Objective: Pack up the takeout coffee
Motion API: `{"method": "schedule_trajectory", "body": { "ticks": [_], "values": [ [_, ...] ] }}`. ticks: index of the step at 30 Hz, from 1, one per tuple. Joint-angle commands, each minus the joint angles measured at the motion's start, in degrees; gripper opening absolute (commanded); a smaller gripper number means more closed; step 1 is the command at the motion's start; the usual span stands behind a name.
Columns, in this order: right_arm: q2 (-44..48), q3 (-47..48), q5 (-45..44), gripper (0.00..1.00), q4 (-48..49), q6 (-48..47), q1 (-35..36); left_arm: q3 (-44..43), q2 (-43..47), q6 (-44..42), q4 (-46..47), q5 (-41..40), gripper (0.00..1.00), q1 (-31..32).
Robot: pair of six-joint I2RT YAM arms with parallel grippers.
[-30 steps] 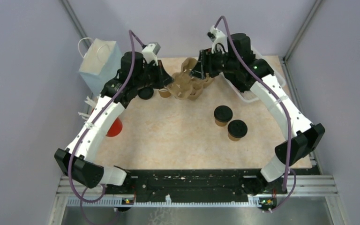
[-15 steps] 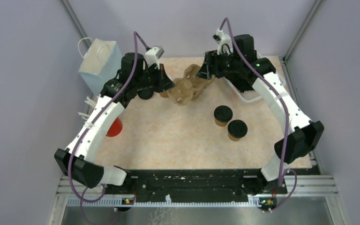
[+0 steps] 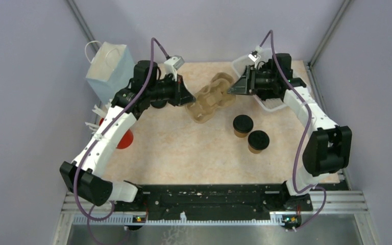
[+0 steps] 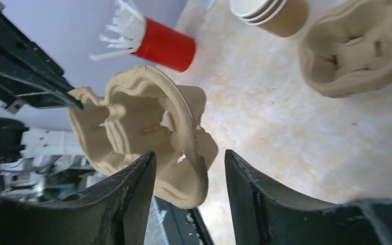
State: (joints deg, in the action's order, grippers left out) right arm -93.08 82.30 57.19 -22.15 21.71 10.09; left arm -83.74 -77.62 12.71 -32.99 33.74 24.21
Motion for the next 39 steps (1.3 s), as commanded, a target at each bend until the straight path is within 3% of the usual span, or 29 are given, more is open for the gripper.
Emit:
{"method": "schedule_trajectory", "body": {
  "ticks": [1, 8, 14, 21, 29, 36, 39],
  "values": [
    [3.0, -2.8, 10.3, 0.49, 15.0, 8.3, -0.2, 0.2, 1.3, -1.4, 5.2, 4.4, 0.0, 0.1],
    [4.2, -9.8, 12.7, 0.51, 31.1, 21.1, -3.8, 1.0, 1.0, -2.2, 5.5, 5.6, 0.0, 0.1],
    [4.2, -10.6, 13.0, 0.52, 30.6, 21.6, -5.5, 1.1, 0.7, -3.2, 4.7, 5.3, 0.0, 0.1],
    [3.9, -14.0, 14.6, 0.46, 37.2, 26.7, -5.8, 1.0, 0.4, -4.1, 4.0, 5.5, 0.0, 0.1],
    [2.4, -15.1, 15.6, 0.33, 47.6, 34.6, -5.2, 1.2, 0.0, -4.1, 4.7, 6.7, 0.0, 0.1],
    [2.4, -15.6, 16.1, 0.23, 48.8, 35.4, -4.4, 1.3, 0.1, -3.8, 5.0, 6.2, 0.0, 0.1],
    [2.9, -16.4, 15.9, 0.13, 48.8, 35.4, -4.4, 1.5, 0.3, -3.4, 5.4, 5.7, 0.0, 0.1]
  ]
}}
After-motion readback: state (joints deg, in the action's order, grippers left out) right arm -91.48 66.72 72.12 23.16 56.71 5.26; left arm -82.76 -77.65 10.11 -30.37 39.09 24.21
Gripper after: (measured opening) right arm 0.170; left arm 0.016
